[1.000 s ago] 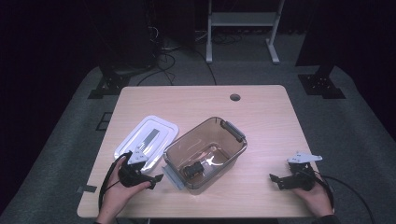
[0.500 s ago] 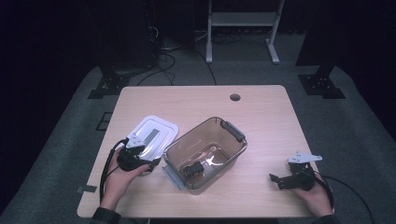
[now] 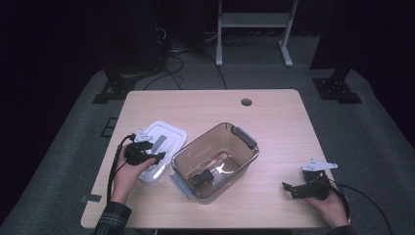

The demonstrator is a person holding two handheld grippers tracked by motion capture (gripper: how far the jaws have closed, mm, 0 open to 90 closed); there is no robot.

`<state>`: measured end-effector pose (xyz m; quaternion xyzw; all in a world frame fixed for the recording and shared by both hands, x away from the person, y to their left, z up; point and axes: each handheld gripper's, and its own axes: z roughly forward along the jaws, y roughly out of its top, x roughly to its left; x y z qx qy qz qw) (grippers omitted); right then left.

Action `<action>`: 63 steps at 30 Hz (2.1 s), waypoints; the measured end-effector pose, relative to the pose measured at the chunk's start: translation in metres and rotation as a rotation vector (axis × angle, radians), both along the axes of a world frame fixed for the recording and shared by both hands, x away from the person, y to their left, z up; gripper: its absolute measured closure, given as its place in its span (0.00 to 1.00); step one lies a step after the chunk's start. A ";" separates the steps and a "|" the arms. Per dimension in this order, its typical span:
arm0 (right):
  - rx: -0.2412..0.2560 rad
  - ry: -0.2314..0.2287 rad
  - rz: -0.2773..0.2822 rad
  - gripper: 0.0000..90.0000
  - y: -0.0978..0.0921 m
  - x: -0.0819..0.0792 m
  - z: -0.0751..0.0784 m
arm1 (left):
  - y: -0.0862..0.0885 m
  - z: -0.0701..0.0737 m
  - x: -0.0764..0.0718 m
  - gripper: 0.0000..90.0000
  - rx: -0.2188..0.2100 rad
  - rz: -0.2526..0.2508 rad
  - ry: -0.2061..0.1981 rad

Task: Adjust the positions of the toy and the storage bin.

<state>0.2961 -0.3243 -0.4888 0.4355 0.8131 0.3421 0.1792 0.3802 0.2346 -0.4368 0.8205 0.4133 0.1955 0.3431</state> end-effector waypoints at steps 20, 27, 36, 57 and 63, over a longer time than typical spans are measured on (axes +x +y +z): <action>0.000 0.000 0.000 0.00 0.000 0.000 0.000 | 0.018 -0.020 0.039 0.60 -0.025 0.046 0.069; 0.001 0.001 -0.001 0.00 0.000 0.000 0.000 | 0.017 -0.022 0.039 0.63 -0.002 0.048 0.061; 0.001 0.001 0.000 0.00 0.000 0.000 0.000 | 0.013 -0.022 0.037 0.74 0.012 0.050 0.057; 0.000 0.000 -0.002 0.00 0.001 0.000 0.000 | 0.018 -0.018 0.036 0.75 -0.002 0.059 0.074; 0.001 0.001 -0.002 0.00 0.001 0.000 0.000 | 0.020 -0.011 0.033 0.75 -0.029 0.052 0.074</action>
